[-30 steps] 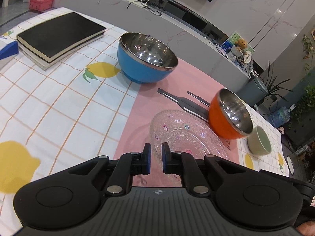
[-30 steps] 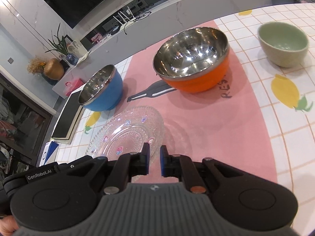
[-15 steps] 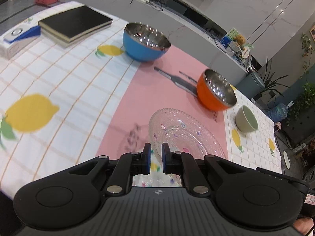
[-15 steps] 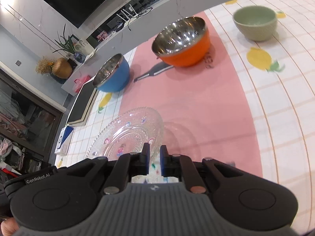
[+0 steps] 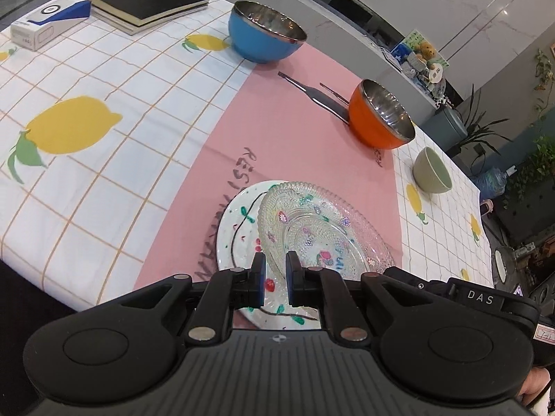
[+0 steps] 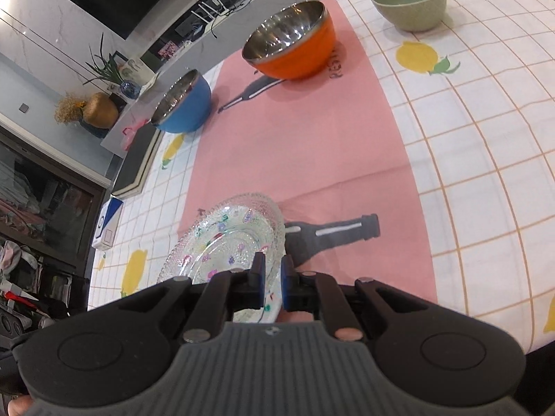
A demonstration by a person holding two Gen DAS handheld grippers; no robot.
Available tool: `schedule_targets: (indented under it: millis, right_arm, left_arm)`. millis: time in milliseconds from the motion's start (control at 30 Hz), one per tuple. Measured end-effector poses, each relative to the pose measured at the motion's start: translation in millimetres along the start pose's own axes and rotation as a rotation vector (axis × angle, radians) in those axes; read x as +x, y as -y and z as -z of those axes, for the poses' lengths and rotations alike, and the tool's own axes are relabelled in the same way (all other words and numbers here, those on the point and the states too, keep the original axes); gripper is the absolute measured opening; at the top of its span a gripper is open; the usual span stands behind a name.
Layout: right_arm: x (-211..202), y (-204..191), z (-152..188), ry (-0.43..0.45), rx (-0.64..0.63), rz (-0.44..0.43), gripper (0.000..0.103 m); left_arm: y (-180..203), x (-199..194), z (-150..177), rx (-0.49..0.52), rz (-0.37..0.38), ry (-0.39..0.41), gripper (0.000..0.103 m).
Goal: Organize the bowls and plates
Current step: 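Carry the glass plate over the Fruity plate with the right gripper, then lower the glass plate onto the Fruity plate and open the right gripper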
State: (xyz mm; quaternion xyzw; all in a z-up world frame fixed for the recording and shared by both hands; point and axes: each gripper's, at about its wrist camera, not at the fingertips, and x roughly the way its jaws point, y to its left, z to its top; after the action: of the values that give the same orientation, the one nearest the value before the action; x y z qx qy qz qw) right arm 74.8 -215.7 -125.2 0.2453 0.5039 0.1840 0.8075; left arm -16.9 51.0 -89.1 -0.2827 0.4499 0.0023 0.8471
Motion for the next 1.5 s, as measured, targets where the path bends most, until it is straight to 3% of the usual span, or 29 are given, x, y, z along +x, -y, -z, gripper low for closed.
schedule_targets:
  millis: [933, 1267, 1300, 1400, 1433, 1467, 1500]
  right_arm:
    - [20, -25, 14, -0.025, -0.180, 0.095, 0.008]
    - [19, -22, 14, -0.020, -0.169, 0.088, 0.009]
    - [19, -21, 13, -0.018, -0.161, 0.082, 0.010]
    - [16, -18, 11, -0.006, -0.140, 0.079, 0.013]
    - [16, -16, 10, -0.003, -0.129, 0.074, 0.020]
    - [16, -14, 9, -0.003, -0.115, 0.069, 0.029]
    - [17, -12, 8, -0.008, -0.100, 0.066, 0.032]
  left_arm:
    - [-19, 9, 7, -0.029, -0.062, -0.004, 0.012]
    - [-20, 11, 6, -0.037, -0.075, -0.019, 0.012]
    - [-20, 11, 5, -0.038, -0.080, -0.015, 0.014]
    - [-21, 7, 4, -0.042, -0.089, 0.011, 0.036]
    - [-23, 6, 4, -0.050, -0.082, 0.024, 0.047]
    - [-24, 5, 3, -0.061, -0.075, 0.032, 0.052]
    - [-26, 5, 3, -0.073, -0.065, 0.034, 0.057]
